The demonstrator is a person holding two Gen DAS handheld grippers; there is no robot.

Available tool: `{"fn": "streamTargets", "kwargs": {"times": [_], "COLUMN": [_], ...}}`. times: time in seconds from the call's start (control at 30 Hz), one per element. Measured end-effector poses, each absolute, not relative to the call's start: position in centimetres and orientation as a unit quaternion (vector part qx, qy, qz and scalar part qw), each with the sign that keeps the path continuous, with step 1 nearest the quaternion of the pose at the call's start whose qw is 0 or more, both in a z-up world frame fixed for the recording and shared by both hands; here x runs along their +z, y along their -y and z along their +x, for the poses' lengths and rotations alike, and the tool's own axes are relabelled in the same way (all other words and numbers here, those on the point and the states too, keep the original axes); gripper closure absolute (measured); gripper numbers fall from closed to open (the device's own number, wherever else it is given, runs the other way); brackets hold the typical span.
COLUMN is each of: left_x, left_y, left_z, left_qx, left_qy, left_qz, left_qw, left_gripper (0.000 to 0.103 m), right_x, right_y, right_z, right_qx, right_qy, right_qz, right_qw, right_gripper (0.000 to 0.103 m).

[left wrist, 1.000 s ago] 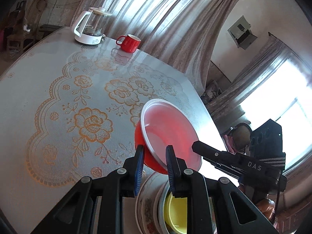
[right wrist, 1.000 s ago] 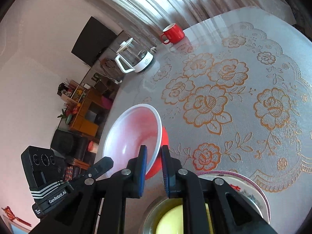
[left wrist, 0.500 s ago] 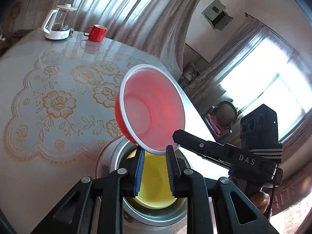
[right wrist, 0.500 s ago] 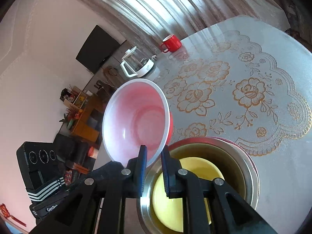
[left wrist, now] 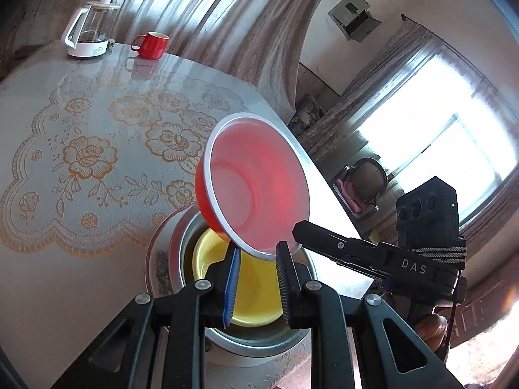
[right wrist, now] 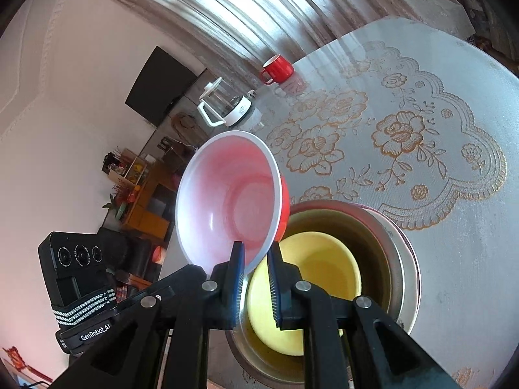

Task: Organize plates and bowls
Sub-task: 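Lower the red bowl into the yellow bowl with the right tool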

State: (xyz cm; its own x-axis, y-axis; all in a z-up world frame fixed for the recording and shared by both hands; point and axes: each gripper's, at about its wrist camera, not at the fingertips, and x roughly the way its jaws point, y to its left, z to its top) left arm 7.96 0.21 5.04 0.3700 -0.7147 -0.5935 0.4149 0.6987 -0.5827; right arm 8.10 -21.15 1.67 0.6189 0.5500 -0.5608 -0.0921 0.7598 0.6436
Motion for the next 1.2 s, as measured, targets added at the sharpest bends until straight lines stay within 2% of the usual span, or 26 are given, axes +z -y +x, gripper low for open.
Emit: {"fn": "streamTargets", "kwargs": {"times": [0.6,0.77,0.87,1.2], "left_x": [3.9,3.6,3.3,2.5], "left_y": [-0.5,-0.5,-0.3,-0.1], "left_z": [7.3,7.0,7.0,7.1], "left_qx": [-0.339,-0.34,-0.336,-0.332], "left_qy": [-0.448,-0.452,-0.455,-0.463], "left_qz": [-0.163,-0.163,-0.159,-0.154], "left_qw": [0.811,0.809,0.809,0.807], "left_gripper": [0.081,0.081,0.081,0.081], "right_x": [-0.5,-0.4,-0.9,-1.3], "right_y": [21.5,21.4,21.7,21.9], "right_z": [4.3,3.8,3.9,3.6], "right_qx": [0.175,0.185,0.181,0.162], "right_qy": [-0.45,-0.457,-0.466,-0.471], "right_qz": [0.267,0.263,0.275,0.259], "right_qw": [0.834,0.829,0.821,0.828], "right_gripper": [0.09,0.087,0.078,0.077]}}
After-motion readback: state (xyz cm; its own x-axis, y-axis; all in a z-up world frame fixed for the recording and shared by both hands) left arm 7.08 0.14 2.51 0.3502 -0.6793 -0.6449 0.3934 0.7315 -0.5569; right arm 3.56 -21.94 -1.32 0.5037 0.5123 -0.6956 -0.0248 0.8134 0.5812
